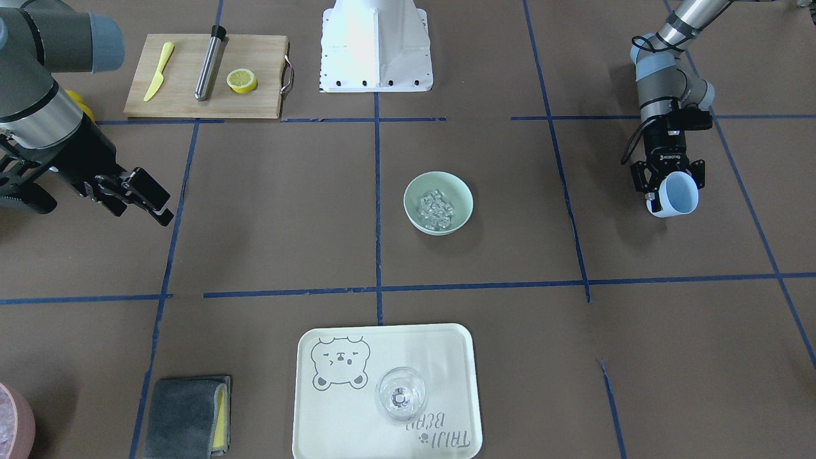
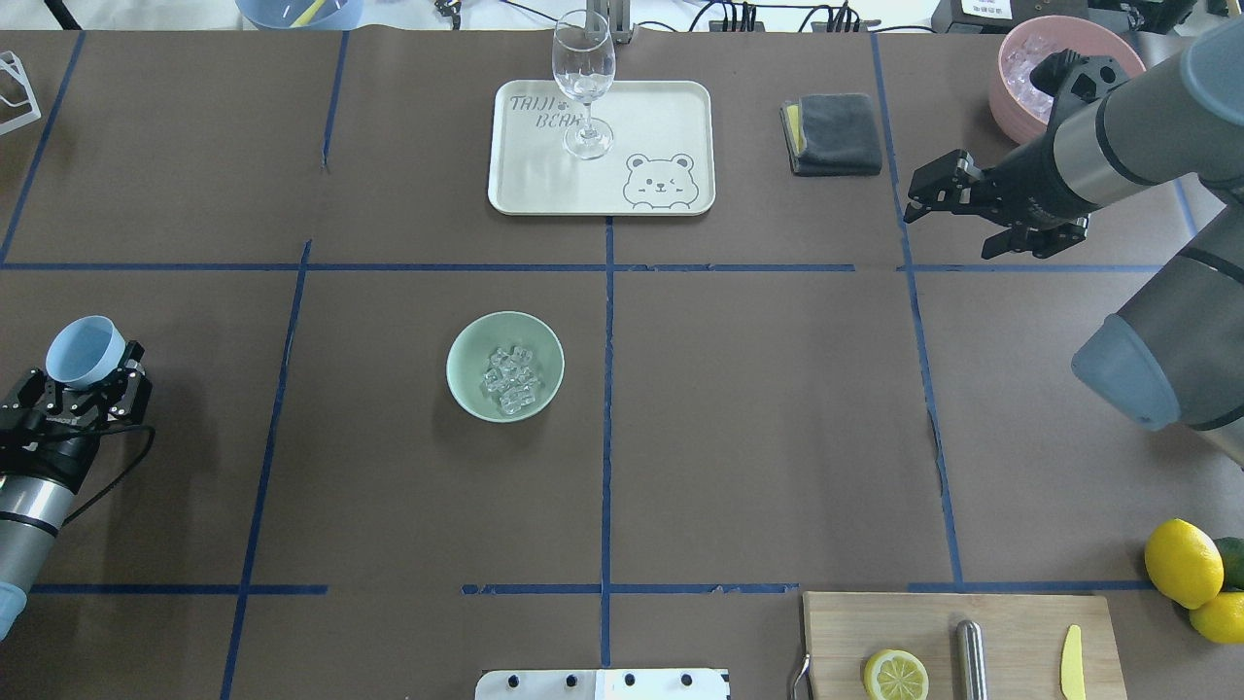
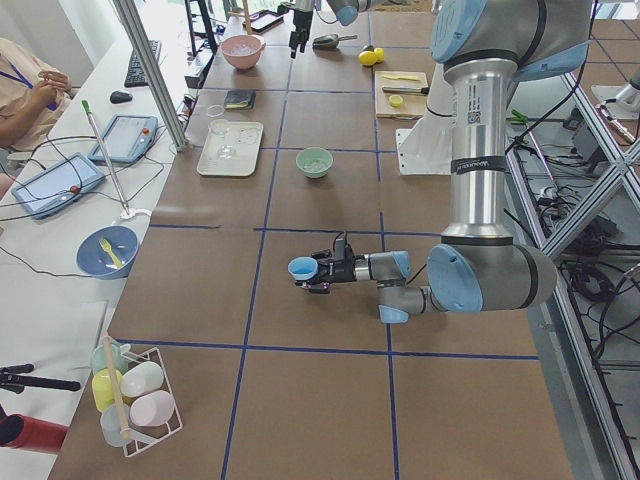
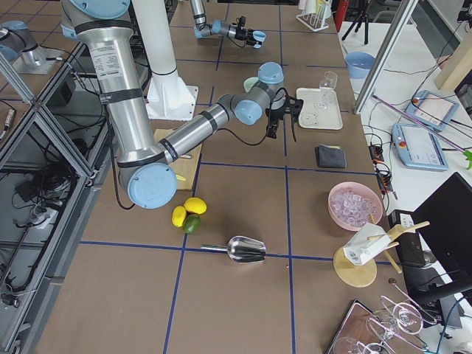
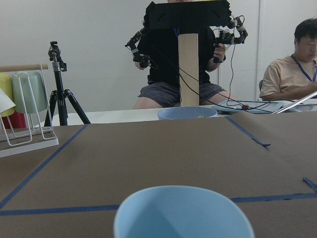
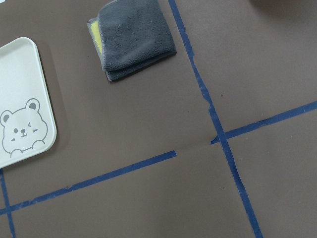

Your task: Pour ice into bowl

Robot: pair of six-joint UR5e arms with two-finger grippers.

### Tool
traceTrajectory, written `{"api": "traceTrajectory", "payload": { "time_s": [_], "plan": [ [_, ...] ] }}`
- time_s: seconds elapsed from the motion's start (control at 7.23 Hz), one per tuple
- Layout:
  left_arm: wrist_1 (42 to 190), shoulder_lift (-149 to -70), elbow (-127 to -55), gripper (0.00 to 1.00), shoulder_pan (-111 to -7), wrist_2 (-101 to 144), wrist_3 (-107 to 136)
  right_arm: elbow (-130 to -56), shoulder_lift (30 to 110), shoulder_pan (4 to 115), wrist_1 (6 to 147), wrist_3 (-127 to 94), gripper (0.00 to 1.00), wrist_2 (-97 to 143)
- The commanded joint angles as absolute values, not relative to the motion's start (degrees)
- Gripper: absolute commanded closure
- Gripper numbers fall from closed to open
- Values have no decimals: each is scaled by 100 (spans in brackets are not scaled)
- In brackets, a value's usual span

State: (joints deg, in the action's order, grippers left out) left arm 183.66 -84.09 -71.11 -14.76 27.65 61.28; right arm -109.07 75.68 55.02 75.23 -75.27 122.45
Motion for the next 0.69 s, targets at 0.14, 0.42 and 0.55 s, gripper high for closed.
{"api": "traceTrajectory", "payload": {
  "time_s": [0.14,0.42,0.55],
  "plan": [
    [18439,-8210,-7154,0,-1354,3135,6091,-10925,7550,5502,7523,-7541,0,12252],
    [18439,-8043,-7198,0,-1249,3478,6082,-10934,7515,5502,7523,-7558,0,12252],
    [18448,-7624,-7564,0,-1231,4020,6073,-10934,7506,5493,7523,-7593,0,12252]
  ]
}}
